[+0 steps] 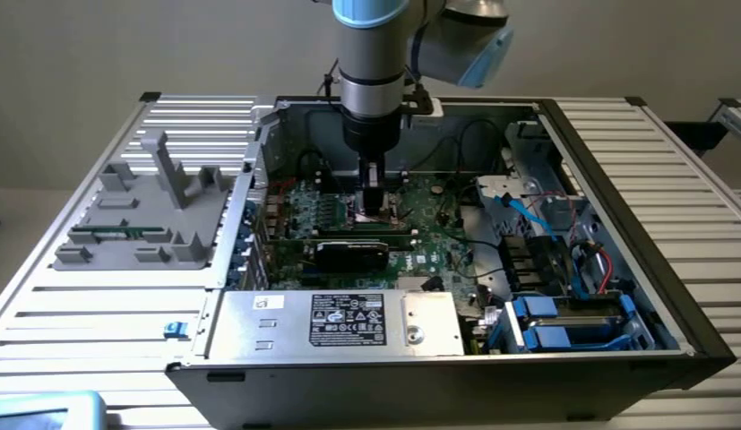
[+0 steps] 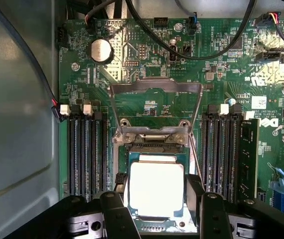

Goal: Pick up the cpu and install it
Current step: 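Place the cpu into insertion slot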

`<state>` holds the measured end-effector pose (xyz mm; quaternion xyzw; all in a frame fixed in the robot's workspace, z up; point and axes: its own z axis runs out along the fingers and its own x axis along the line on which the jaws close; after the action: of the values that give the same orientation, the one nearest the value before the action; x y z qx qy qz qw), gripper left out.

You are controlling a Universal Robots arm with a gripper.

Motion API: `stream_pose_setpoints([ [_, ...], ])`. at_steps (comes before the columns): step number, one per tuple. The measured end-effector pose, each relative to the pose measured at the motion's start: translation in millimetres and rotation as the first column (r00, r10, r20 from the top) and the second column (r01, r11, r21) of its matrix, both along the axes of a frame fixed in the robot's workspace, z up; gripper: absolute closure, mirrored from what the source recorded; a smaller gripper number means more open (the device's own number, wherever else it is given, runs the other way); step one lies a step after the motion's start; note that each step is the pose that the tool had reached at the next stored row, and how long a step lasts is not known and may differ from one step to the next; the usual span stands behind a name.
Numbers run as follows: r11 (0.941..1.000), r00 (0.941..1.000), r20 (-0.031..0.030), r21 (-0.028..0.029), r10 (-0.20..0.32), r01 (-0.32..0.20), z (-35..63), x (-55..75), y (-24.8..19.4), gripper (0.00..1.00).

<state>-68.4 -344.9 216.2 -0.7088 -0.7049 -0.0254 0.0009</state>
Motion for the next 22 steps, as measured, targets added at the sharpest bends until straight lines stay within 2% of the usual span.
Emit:
stream_pose_setpoints([
  [11,1.0,1.0,-0.0001,-0.0002,0.002,-0.002,-0.1,0.0,-0.1,0.45],
  [22,1.0,1.0,-0.0001,-0.0007,0.002,-0.002,-9.0,0.0,0.4,0.45],
])
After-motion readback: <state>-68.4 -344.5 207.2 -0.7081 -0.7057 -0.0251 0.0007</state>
